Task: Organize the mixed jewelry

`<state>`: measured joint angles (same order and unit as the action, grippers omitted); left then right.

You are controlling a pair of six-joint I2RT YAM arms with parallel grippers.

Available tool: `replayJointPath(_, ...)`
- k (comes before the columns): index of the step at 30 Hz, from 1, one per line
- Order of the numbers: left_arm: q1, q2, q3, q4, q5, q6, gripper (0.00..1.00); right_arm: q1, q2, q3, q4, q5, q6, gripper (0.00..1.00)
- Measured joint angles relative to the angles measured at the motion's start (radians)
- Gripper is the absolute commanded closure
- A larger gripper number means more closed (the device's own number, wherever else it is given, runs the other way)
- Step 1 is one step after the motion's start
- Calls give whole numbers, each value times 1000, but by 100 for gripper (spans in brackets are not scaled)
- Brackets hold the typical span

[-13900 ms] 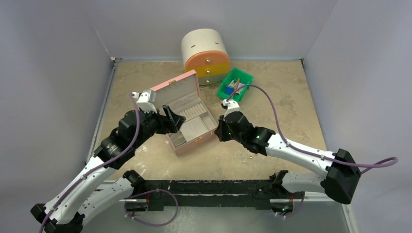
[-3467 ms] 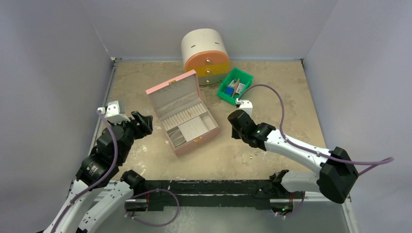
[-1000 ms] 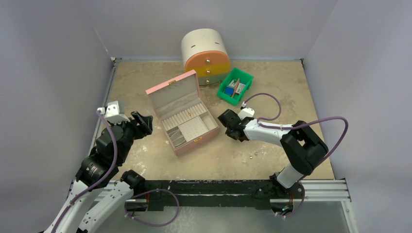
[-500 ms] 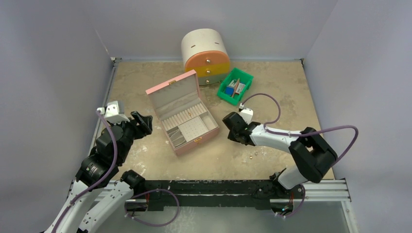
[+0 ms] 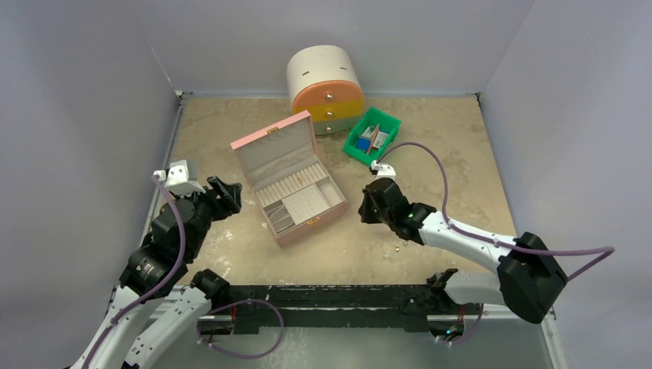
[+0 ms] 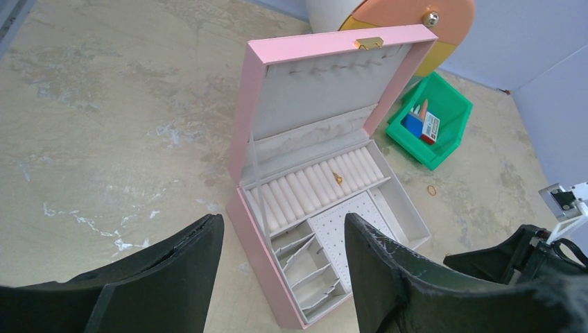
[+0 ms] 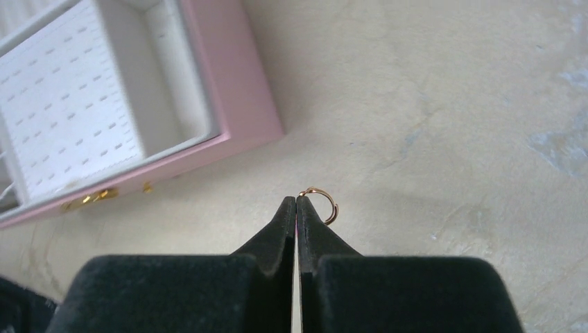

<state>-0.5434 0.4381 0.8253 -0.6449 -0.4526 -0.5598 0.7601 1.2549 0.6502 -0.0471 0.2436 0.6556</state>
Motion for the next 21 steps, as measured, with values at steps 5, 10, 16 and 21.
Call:
replayJointPath(5,0,3,0,2,22,3,36,37,-71,-11,55,-88,-139,100)
replayJointPath(10,0,31,0,14,68,4,36,148,-125,-11,122,-136,-306,100)
replayJointPath(16,0,102,34,4,168,20,36,267,-147,-11,194,-190,-536,100)
replayJointPath(21,0,157,95,-19,288,41,36,296,-162,-11,252,-285,-739,100)
